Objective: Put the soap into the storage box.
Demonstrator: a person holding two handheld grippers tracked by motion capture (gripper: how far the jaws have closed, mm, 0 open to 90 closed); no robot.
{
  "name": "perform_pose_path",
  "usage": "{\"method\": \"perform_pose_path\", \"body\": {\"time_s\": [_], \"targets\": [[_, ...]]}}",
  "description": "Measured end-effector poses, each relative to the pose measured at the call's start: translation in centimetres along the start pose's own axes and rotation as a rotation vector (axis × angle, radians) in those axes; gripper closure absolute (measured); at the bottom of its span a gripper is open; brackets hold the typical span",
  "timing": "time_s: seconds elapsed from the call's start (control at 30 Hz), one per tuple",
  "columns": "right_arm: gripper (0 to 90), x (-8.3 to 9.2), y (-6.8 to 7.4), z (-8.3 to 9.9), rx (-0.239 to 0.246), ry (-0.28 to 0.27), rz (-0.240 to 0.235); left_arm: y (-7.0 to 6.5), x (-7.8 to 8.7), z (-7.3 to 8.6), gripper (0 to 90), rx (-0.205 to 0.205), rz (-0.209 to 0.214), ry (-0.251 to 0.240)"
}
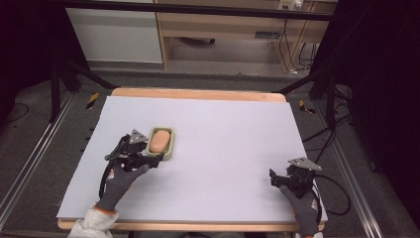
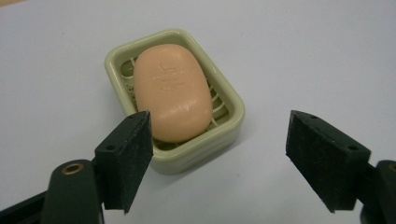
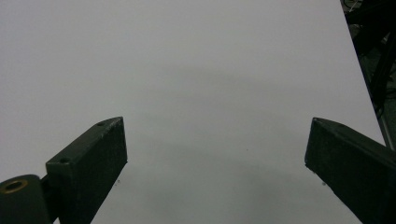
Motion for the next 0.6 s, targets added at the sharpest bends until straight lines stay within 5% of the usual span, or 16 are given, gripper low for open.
{"method": "perform_pose_path", "body": {"time_s": [0.37,0.6], "targets": [[5.9,0.2,-0.8,0.2,-0.012,-0.005,0.013,0.6,1.2,3.1,20.9,0.021,-0.035,-0.005],[5.5,0.2,-1.0,0.4,-0.019,-0.005,0.026,1.8,2.0,6.1,20.3,0.046,-0.102,0.015]]}}
Point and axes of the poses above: each handheld gripper's, and its own axes: x roughly backward along the jaws, z roughly out of its underside, y roughly to its left, the point moved 10 cm from there along -x, roughly forward along the jaws, and after that the axes turned 15 degrees about -x, right-handed, at the moved point
